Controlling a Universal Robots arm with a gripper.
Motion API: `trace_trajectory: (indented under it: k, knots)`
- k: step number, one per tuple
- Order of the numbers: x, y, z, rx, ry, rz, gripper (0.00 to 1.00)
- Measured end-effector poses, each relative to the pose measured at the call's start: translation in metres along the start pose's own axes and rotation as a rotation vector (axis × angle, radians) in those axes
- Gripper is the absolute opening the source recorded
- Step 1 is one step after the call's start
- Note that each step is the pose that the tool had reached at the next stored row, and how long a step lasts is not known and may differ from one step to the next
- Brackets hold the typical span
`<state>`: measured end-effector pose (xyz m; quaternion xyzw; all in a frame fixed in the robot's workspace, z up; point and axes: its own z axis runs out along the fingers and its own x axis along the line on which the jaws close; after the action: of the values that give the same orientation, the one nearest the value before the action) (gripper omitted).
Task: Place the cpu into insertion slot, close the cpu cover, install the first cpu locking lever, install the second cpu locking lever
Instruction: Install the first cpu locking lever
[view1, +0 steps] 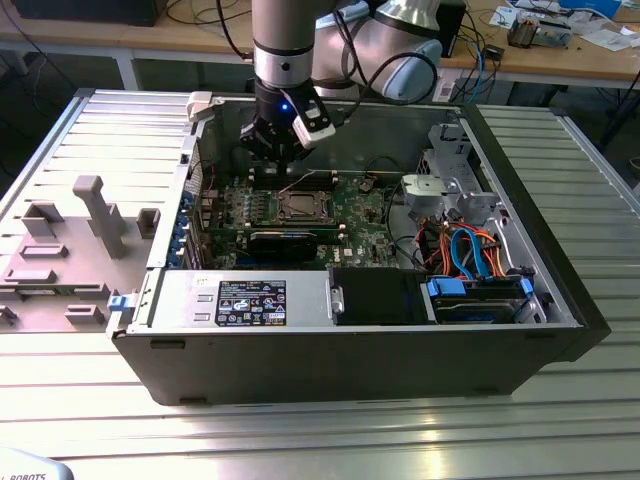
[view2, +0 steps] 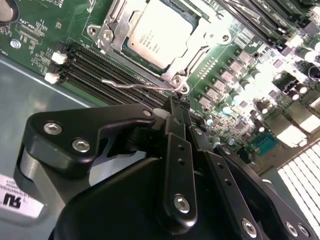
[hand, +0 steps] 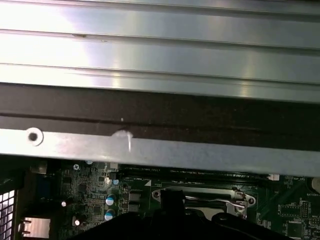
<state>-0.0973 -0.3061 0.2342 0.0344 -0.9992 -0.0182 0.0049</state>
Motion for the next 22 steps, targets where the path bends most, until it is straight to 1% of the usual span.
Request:
trace_trajectory:
  k: [2,5,6,7,9,13,14,16,17,18,22]
  knots:
    - [-0.0017,0.0013,0.0021,0.0060,0.0003,0.000,0.11]
    - [-0.0044,0.0038,0.0047,0.0188,0.0012,0.000,0.11]
    - [-0.0055,0.0051,0.0062,0.0247,0.0016,0.000,0.11]
    - [-0.0057,0.0058,0.0073,0.0274,0.0018,-0.002,0.11]
    - [-0.0062,0.0081,0.0088,0.0303,0.0022,-0.009,0.11]
    - [-0.0066,0.0144,0.0110,0.0310,0.0024,-0.016,0.11]
    - [-0.0067,0.0149,0.0116,0.0310,0.0023,-0.017,0.11]
    - [-0.0067,0.0150,0.0126,0.0344,0.0027,-0.018,0.11]
    - [-0.0067,0.0150,0.0128,0.0448,0.0036,-0.019,0.11]
    - [-0.0067,0.0150,0.0134,0.0572,0.0044,-0.019,0.11]
    - [-0.0070,0.0147,0.0199,0.0563,0.0044,-0.019,0.11]
